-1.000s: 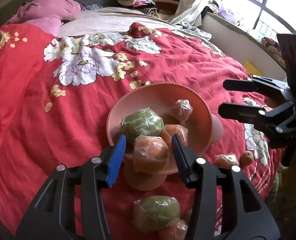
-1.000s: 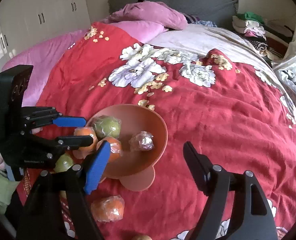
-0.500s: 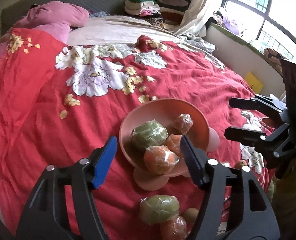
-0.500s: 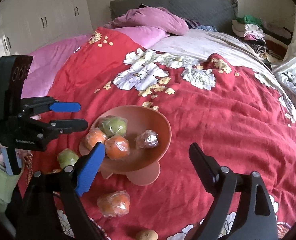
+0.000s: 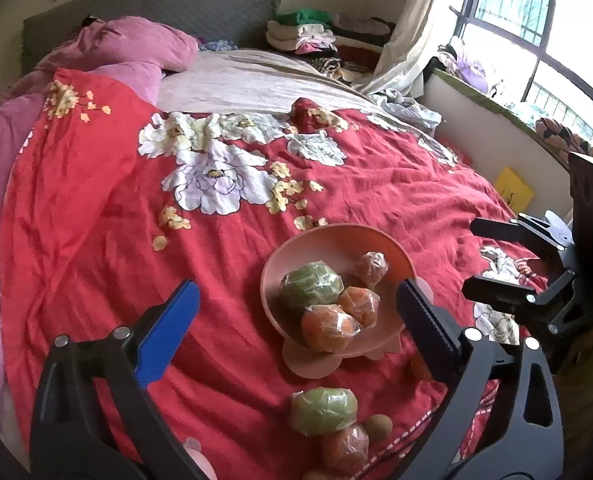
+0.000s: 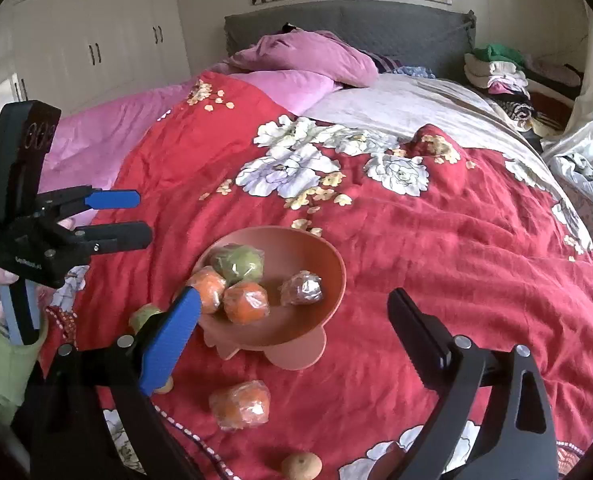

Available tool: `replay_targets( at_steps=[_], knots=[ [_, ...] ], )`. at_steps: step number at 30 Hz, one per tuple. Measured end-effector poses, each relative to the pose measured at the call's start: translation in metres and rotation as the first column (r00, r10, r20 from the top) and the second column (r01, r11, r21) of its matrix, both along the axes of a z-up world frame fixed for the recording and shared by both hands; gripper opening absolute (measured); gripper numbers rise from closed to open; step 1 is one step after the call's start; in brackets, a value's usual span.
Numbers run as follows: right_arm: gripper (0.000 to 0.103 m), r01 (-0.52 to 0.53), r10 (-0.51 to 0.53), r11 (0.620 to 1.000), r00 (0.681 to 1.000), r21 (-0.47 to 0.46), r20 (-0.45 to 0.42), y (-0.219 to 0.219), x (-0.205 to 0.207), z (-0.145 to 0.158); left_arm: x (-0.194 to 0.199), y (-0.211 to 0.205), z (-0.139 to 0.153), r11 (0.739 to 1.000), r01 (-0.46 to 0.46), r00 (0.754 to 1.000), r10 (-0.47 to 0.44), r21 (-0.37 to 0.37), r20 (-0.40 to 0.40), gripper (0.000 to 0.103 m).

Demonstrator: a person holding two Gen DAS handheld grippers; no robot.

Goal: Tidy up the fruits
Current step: 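Withdraw both open tools from the bowl toward the loose fruits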

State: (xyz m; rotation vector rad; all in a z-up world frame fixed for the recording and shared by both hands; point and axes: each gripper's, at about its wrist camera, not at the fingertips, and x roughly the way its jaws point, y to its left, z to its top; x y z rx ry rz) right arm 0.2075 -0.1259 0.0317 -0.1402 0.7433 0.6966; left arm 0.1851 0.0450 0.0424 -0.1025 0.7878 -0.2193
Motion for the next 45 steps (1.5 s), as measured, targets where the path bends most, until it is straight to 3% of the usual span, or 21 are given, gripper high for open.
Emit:
replay_targets(
  at_steps=[20,45],
  knots=[
    [0.095,-0.016,0.015,1.0,1.0,0.02,0.009,-0.001,-0.02,0.004,-0.039,0.007,0.013,0.998,-0.058,0.998,0.059,-0.012,0.036,0.093],
    [0.096,-0.031,0.032,0.999,0.999,0.01,-0.017,-0.004,-0.041,-0.006,-0.076,0.017,-0.01,0.995,-0.096,0.995,0.096,-0.001,-0.019,0.093]
  ],
)
